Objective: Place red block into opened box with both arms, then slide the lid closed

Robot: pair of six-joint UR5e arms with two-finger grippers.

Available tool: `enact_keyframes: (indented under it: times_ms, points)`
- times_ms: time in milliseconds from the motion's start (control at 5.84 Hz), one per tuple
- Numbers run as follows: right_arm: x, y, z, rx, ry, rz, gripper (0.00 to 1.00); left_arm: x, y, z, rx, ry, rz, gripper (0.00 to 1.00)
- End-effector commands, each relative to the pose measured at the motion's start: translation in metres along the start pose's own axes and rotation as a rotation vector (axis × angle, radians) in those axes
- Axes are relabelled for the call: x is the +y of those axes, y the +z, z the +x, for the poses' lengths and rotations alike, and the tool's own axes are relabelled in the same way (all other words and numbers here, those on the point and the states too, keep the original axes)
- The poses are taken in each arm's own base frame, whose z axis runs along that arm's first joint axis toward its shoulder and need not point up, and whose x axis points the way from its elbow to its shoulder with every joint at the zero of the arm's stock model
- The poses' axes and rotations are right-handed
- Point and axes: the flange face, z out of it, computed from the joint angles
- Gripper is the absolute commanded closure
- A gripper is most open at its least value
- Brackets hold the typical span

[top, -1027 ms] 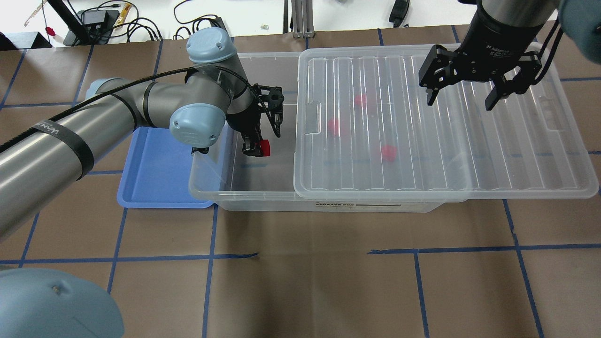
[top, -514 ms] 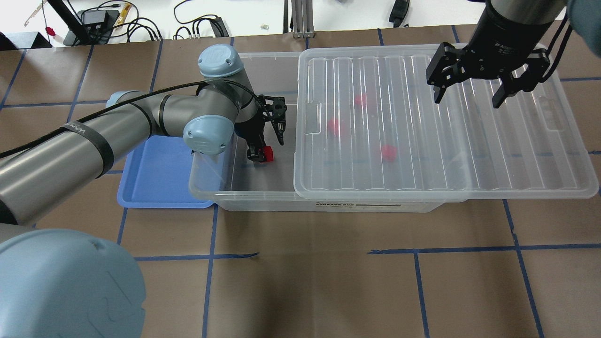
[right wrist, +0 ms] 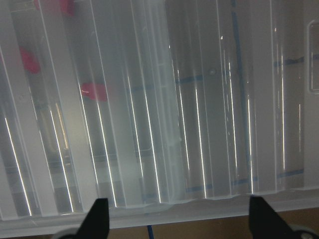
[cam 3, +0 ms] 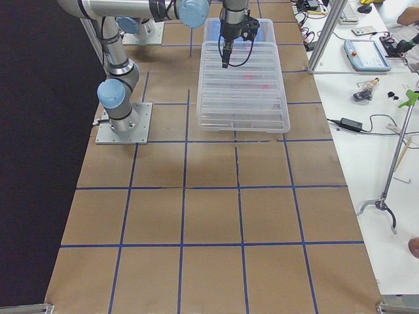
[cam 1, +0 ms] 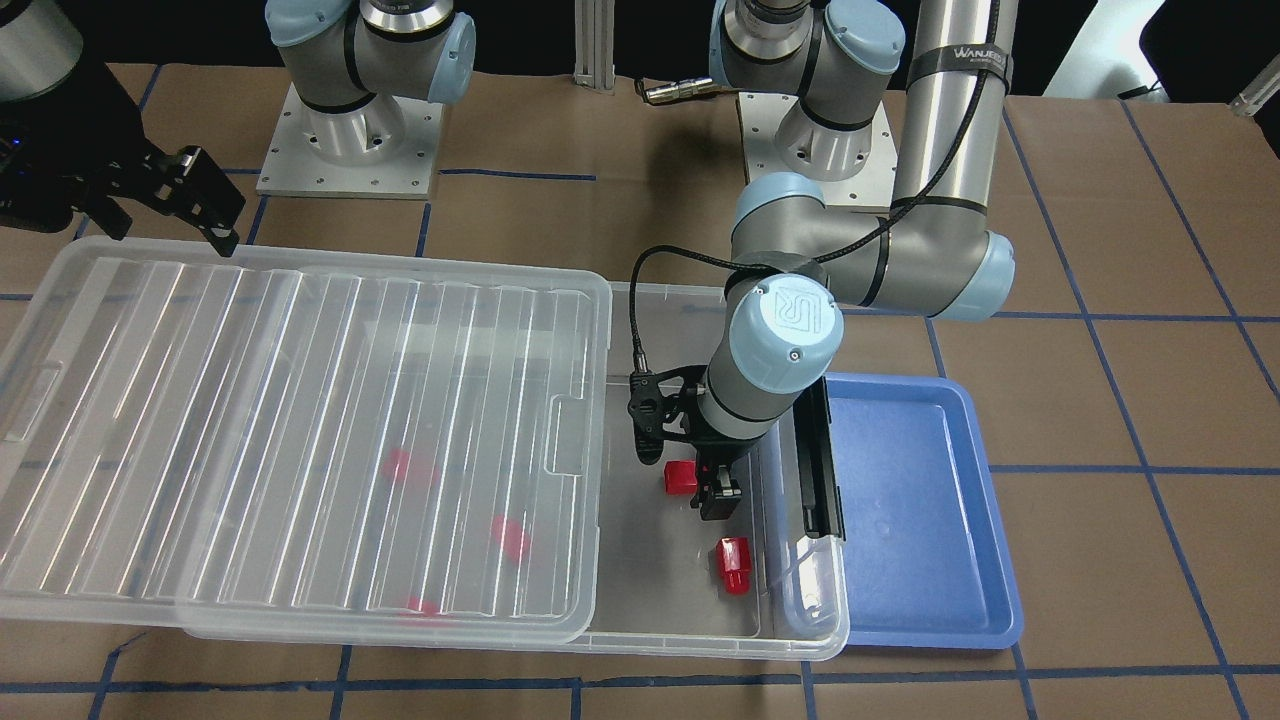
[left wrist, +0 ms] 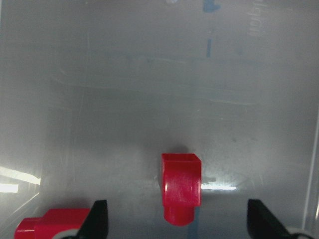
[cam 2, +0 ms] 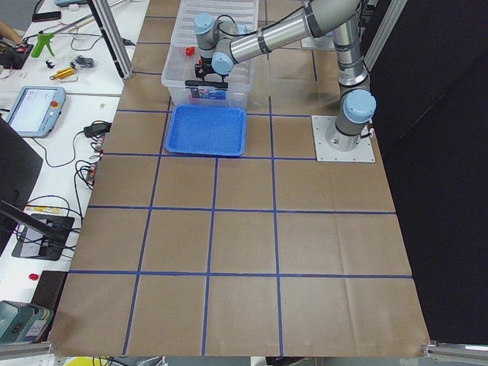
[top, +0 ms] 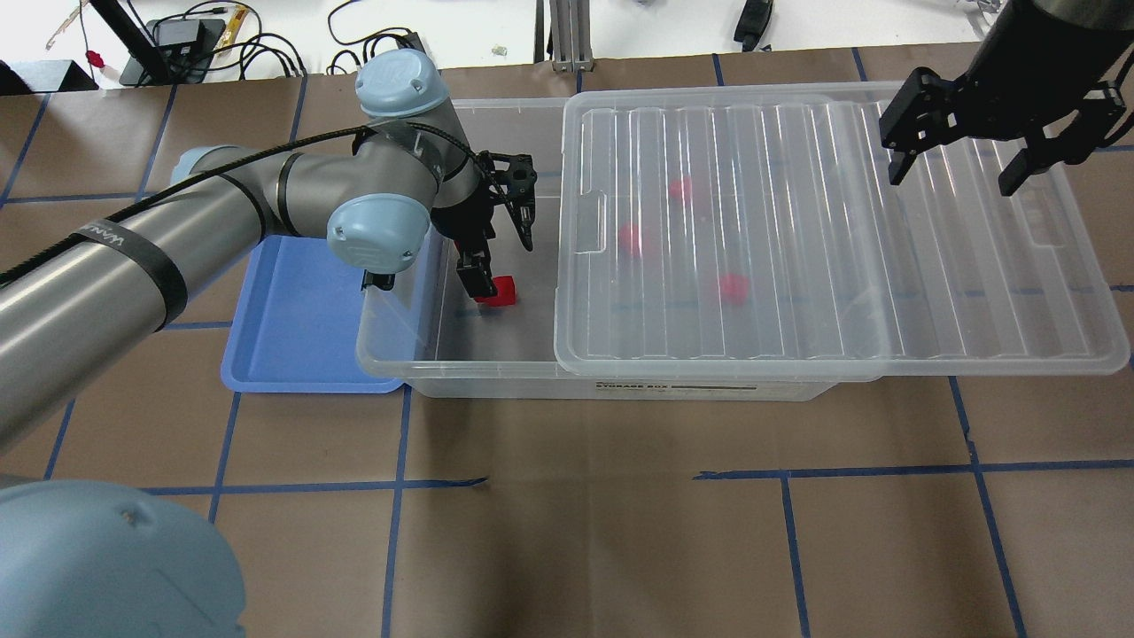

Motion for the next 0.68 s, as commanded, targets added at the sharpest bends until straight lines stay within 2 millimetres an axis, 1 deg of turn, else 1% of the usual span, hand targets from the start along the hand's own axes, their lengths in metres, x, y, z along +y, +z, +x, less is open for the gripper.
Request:
enact_keyframes:
  times_ms: [0, 171, 342, 514]
  points:
    - [-0.012, 0.002, 0.055, 0.039, -0.083, 0.001, 0.0, 0.001, -0.098, 0.039, 0.007, -0.285, -0.011, 0.02]
    - [-0.019, 0.008, 0.103, 0.031, -0.106, -0.014, 0.0, 0.002, -0.132, 0.054, -0.036, -0.432, 0.008, 0.02]
    - [-0.031, 0.025, 0.15, 0.017, -0.095, -0.044, 0.0, 0.009, -0.162, 0.072, -0.053, -0.553, 0.01, 0.02]
    - [-0.044, 0.04, 0.204, 0.026, -0.101, -0.027, 0.0, 0.013, -0.176, 0.076, -0.093, -0.802, 0.009, 0.02]
